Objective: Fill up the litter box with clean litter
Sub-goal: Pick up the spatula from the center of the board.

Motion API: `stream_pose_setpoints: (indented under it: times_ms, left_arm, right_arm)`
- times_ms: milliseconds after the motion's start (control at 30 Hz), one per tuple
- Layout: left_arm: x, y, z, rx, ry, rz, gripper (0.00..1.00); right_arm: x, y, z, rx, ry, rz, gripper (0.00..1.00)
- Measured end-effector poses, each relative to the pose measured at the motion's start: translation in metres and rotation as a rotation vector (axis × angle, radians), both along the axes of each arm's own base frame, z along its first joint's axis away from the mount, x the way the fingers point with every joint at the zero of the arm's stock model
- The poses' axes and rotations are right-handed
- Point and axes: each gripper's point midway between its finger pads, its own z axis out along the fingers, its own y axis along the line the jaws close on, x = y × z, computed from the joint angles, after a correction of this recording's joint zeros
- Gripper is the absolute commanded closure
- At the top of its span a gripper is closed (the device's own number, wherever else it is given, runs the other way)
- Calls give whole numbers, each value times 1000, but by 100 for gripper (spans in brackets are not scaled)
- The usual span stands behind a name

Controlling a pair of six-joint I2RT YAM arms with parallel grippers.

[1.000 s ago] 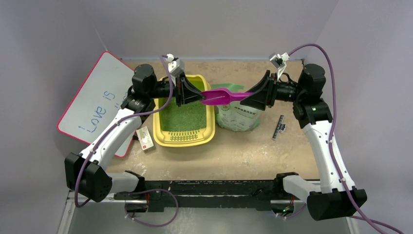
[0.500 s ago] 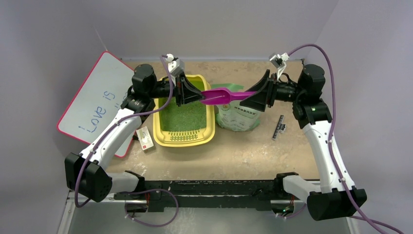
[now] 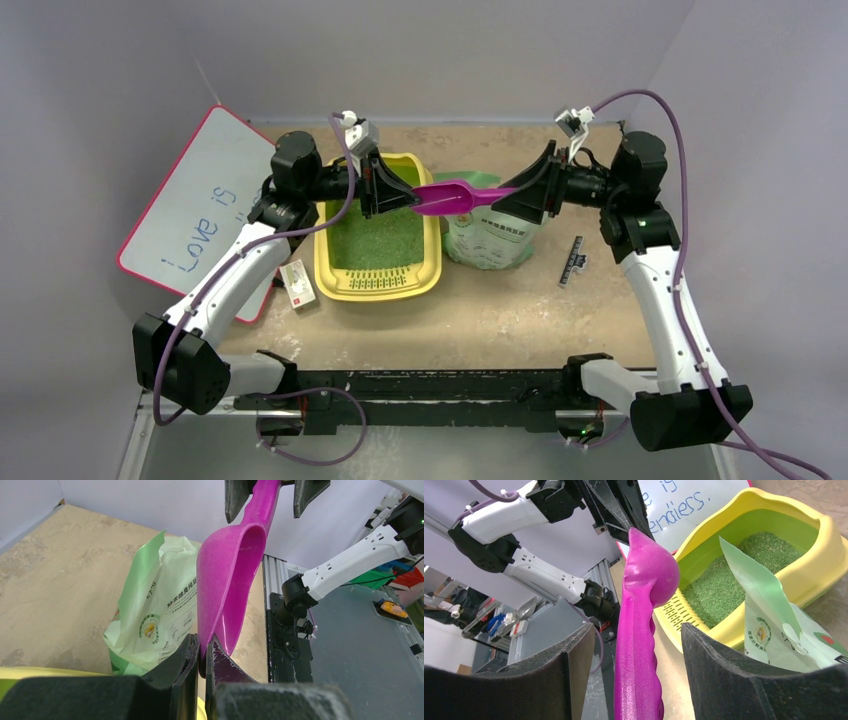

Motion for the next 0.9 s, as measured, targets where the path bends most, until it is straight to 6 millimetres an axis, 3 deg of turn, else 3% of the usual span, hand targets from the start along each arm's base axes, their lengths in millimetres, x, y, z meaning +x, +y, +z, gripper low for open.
stream_pose_setpoints:
  times_ms: [533,600,900]
  left_arm:
    - [0,1,-3,7,11,-1,100]
    - [0,1,-3,8,10,-1,100]
    - [-1,1,-4,10,13,-3,100]
  right_arm:
    - [2,1,0,11,-3,3,21]
    - [6,0,0,9,0,-17,22]
    - [1,1,-1,9,6,13,47]
